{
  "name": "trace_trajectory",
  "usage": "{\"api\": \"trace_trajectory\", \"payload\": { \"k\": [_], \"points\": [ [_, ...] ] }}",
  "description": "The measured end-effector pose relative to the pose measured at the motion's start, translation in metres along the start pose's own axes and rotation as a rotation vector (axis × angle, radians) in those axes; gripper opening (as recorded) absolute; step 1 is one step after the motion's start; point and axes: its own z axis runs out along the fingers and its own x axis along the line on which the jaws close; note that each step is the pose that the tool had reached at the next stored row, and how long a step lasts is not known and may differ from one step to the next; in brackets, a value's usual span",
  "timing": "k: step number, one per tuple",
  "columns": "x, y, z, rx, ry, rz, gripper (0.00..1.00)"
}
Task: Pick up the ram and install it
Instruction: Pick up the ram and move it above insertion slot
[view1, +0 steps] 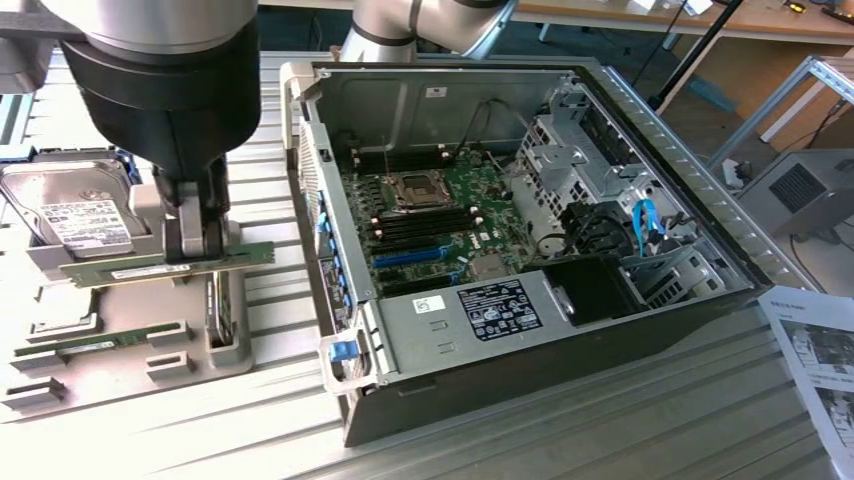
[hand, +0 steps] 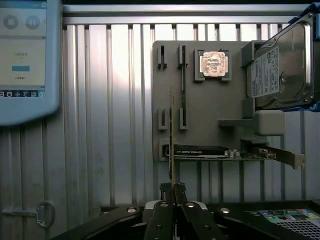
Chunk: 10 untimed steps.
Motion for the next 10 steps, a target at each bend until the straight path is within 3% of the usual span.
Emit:
{"api": "trace_trajectory", "payload": {
  "k": [10],
  "points": [
    [0.0, -0.0181, -0.0007, 0.0, 0.0001, 0.0, 0.12]
  ]
}}
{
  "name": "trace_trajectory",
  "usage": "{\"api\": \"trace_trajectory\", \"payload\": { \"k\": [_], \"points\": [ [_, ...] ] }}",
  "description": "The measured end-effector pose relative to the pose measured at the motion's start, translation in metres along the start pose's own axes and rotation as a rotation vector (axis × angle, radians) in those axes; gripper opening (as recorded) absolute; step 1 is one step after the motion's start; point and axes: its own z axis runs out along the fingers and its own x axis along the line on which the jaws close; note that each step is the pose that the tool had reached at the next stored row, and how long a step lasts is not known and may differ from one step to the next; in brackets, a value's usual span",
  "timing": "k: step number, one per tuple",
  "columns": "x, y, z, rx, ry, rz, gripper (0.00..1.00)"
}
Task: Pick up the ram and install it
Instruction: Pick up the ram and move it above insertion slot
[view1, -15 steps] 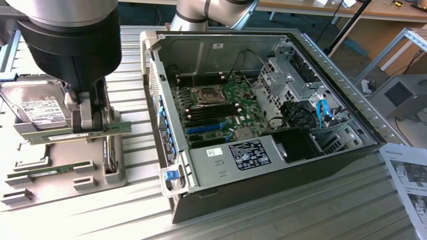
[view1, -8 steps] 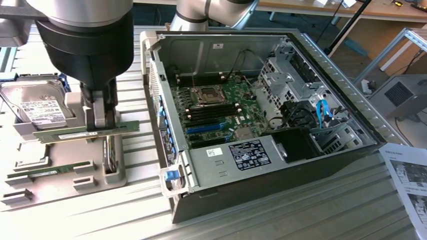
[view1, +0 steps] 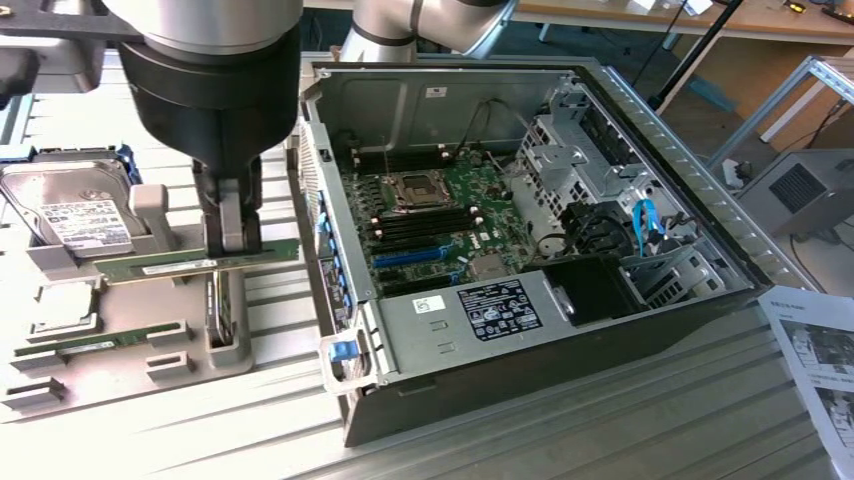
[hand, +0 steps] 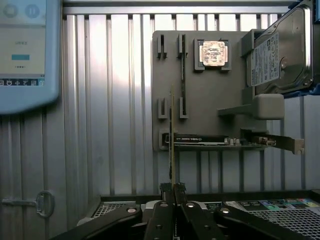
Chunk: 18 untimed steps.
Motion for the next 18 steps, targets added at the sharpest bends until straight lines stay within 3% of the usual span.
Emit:
{"api": "trace_trajectory", "payload": {
  "k": [8, 18],
  "points": [
    [0.0, -0.0122, -0.0004, 0.0, 0.0, 0.0, 0.12],
    [0.0, -0.0124, -0.0023, 0.0, 0.0, 0.0, 0.12]
  ]
}}
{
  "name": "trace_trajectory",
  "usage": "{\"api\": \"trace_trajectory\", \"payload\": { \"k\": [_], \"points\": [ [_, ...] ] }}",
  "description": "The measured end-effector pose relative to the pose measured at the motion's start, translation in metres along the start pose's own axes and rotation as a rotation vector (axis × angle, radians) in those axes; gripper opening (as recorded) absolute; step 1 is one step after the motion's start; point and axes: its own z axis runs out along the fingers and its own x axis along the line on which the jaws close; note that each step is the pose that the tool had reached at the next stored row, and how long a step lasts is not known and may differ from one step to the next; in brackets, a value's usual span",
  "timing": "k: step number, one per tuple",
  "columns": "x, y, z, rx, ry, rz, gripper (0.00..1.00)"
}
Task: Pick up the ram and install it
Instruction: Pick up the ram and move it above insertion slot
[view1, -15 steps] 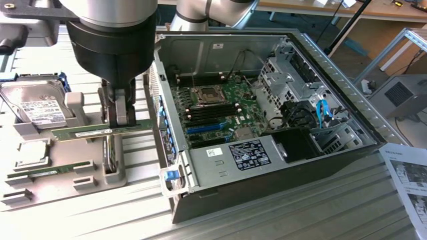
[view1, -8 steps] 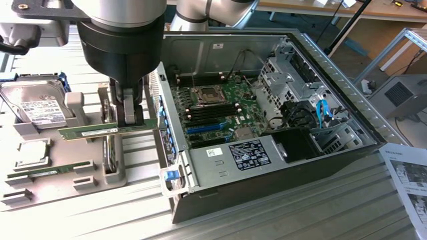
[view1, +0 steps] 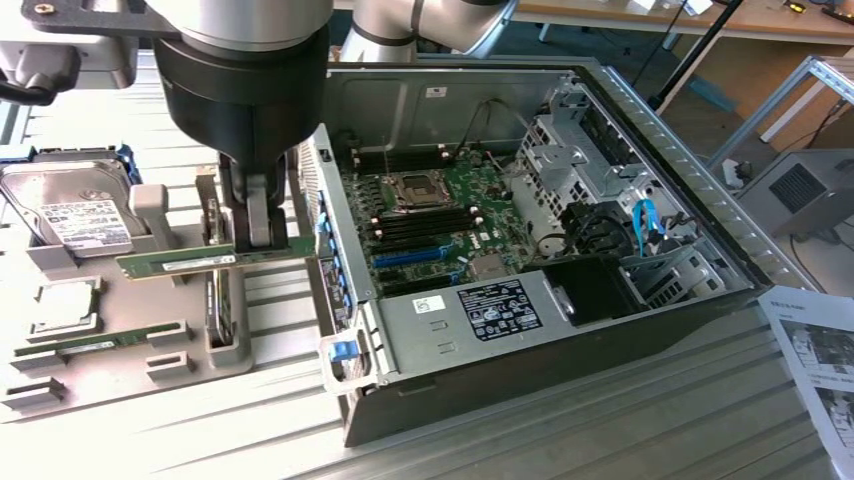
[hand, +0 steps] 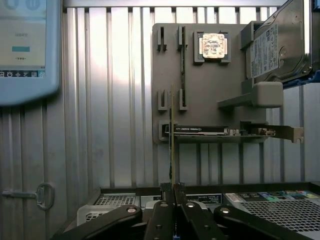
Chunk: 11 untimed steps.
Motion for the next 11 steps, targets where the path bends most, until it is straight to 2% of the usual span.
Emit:
{"api": "trace_trajectory", "payload": {
  "k": [11],
  "points": [
    [-0.0001, -0.0002, -0.0028, 0.0, 0.0001, 0.0, 0.12]
  ]
}}
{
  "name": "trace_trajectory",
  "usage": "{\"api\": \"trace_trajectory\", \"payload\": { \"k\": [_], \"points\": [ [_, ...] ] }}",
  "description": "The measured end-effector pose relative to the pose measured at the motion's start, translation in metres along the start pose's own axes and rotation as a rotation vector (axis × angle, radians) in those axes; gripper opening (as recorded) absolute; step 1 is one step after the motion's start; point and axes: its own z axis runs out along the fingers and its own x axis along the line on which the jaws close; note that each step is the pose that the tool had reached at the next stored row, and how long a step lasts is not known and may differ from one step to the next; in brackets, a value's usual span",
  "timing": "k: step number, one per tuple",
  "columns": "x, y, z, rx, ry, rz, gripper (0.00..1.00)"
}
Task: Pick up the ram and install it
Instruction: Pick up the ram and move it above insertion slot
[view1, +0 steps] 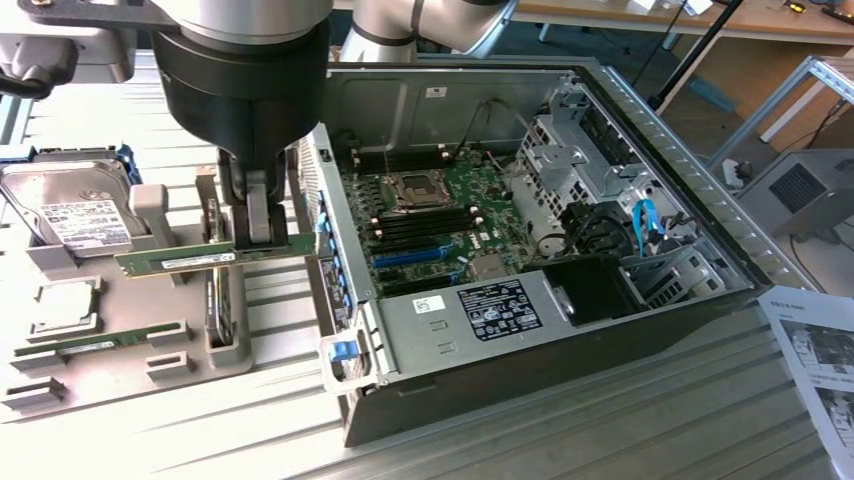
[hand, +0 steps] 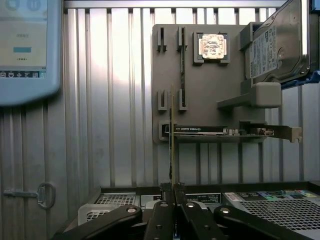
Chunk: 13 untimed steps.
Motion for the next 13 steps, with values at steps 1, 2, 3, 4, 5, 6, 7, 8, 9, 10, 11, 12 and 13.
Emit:
{"api": "trace_trajectory", "payload": {
  "k": [1, 2, 3, 4, 5, 6, 7, 8, 9, 10, 11, 12, 13],
  "points": [
    [0.0, -0.0009, -0.0001, -0.0001, 0.0002, 0.0, 0.12],
    [0.0, -0.0018, 0.0, 0.0, 0.0, 0.0, 0.12],
    [0.0, -0.003, 0.0, 0.0001, -0.0001, 0.0, 0.12],
    [0.0, -0.0045, -0.0001, 0.0001, -0.0001, 0.0, 0.12],
    [0.0, -0.006, -0.0001, 0.0001, -0.0001, 0.0, 0.12],
    [0.0, -0.0076, -0.0002, 0.0001, -0.0001, 0.0, 0.12],
    [0.0, -0.0092, -0.0002, 0.0001, -0.0002, 0.0, 0.12],
    [0.0, -0.011, -0.0003, 0.0001, -0.0001, 0.0, 0.12],
    [0.0, -0.0128, -0.0004, 0.0001, -0.0001, 0.0, 0.12],
    [0.0, -0.0147, -0.0005, 0.0001, -0.0001, 0.0, 0.12],
    [0.0, -0.017, -0.0006, 0.0001, -0.0001, 0.0, 0.12],
    [0.0, -0.0189, -0.0007, 0.0001, -0.0001, 0.0, 0.12],
    [0.0, -0.021, -0.0008, 0.0001, -0.0001, 0.0, 0.12]
  ]
}}
